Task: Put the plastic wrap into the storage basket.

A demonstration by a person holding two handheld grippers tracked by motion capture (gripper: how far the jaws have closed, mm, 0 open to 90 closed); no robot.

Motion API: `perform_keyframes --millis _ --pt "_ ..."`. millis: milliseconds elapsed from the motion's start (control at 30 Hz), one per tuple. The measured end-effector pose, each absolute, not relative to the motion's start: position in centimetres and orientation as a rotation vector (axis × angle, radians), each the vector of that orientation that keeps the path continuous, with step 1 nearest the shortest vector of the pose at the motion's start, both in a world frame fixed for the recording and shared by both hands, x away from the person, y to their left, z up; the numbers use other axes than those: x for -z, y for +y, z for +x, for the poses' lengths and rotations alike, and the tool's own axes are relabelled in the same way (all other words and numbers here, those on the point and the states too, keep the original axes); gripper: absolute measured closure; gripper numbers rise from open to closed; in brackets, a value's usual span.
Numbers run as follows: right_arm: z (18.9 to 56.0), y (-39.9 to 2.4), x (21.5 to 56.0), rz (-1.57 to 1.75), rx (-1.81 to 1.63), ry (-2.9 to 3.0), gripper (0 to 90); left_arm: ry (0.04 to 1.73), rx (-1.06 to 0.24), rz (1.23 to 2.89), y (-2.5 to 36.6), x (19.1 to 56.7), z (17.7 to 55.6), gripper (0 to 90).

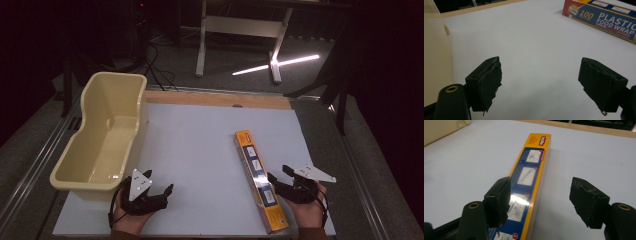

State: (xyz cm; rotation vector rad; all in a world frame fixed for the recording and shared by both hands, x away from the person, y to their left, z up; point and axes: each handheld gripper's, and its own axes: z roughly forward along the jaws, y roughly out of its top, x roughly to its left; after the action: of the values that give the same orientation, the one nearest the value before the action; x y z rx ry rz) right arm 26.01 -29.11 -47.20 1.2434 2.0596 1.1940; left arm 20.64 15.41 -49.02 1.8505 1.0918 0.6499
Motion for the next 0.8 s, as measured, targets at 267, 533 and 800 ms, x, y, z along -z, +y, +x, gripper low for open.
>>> perform_keyframes --millis 267,533,800 --pt "26.4 -27.7 46.6 1.217 -1.126 2.141 28.4 1.082 -0.653 1.851 15.8 48.9 20.0 19.8" --pt "27.8 -26.3 46.6 1.233 -1.029 2.241 26.7 1.068 -0.664 1.854 15.8 48.9 19.6 19.6" --pt "29.5 -24.5 46.8 1.232 -0.923 2.342 26.6 1.065 -0.667 1.864 15.5 49.0 19.6 19.5"
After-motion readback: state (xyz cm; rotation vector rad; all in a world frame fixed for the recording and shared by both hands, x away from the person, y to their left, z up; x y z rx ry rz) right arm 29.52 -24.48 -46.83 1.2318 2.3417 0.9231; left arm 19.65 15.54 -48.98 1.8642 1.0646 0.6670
